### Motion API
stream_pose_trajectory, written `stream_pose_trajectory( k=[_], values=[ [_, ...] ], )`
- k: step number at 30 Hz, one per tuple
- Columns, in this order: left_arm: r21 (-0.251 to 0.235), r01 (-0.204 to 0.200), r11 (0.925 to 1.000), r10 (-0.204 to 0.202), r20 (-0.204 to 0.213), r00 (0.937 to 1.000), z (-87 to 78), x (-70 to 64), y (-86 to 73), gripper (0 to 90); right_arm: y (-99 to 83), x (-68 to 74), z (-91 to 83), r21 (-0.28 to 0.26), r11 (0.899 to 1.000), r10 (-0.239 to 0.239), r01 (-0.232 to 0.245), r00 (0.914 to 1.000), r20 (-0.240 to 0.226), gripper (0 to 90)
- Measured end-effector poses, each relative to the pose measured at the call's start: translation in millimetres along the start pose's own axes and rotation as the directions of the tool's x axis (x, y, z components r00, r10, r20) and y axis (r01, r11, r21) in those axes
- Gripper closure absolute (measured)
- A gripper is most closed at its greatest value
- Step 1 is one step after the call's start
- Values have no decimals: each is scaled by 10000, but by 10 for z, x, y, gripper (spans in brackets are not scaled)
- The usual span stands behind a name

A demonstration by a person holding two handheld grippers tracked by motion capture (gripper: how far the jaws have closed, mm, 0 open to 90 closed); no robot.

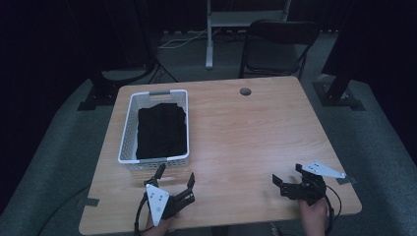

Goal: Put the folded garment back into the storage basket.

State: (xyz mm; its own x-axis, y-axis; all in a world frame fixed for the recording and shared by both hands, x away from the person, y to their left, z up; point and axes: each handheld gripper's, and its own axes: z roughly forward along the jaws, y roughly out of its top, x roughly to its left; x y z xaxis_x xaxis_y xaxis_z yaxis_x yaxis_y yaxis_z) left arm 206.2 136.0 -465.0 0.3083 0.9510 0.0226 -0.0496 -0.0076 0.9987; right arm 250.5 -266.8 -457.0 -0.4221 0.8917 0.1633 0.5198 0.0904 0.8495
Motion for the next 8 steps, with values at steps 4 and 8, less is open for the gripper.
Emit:
stream_pose_trajectory(
  k=[4, 8],
  values=[
    [-11, 2, 10000, -2, 5, 10000, -1, 1, 0, 102, 3, 1, 5, 49, 10000, 32, -32, 10000, 6, 13],
    [-3, 4, 10000, -4, 0, 10000, 1, 0, 0, 102, 2, 4, 3, 16, 10000, 24, -24, 10000, 54, 13]
  ],
)
